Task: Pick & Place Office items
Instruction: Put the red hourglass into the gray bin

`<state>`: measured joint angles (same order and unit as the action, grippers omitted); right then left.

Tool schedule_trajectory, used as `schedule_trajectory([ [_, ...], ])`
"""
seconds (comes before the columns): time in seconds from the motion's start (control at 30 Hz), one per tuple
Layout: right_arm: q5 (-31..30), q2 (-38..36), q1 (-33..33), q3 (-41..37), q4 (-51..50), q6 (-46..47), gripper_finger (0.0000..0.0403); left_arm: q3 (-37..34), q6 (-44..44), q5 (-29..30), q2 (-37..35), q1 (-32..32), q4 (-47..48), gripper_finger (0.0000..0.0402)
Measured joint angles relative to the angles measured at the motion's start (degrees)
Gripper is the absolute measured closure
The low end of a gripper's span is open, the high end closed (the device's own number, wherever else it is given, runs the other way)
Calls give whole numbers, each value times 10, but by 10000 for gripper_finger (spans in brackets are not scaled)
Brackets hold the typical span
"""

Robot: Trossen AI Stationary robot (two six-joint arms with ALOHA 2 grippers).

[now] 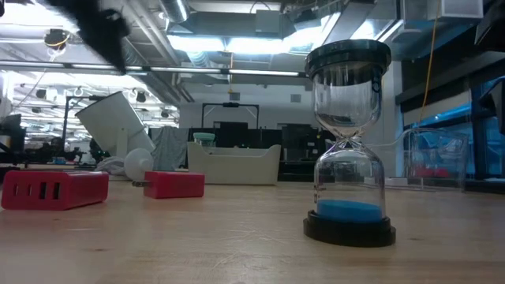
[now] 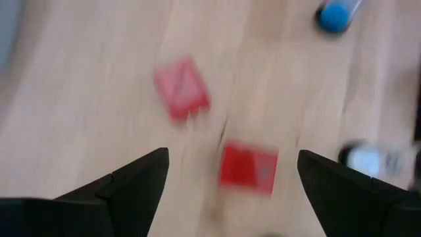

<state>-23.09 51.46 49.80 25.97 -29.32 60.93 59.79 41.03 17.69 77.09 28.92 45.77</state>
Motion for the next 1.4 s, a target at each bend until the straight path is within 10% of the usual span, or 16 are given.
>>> schedule_trajectory([
  [0.37,3,0,0,-1,2,1,117,0,-65,73,21,10,-154,66],
  [1.4,2,0,0,-1,2,1,117,0,-55,105,97,56,-108,66],
])
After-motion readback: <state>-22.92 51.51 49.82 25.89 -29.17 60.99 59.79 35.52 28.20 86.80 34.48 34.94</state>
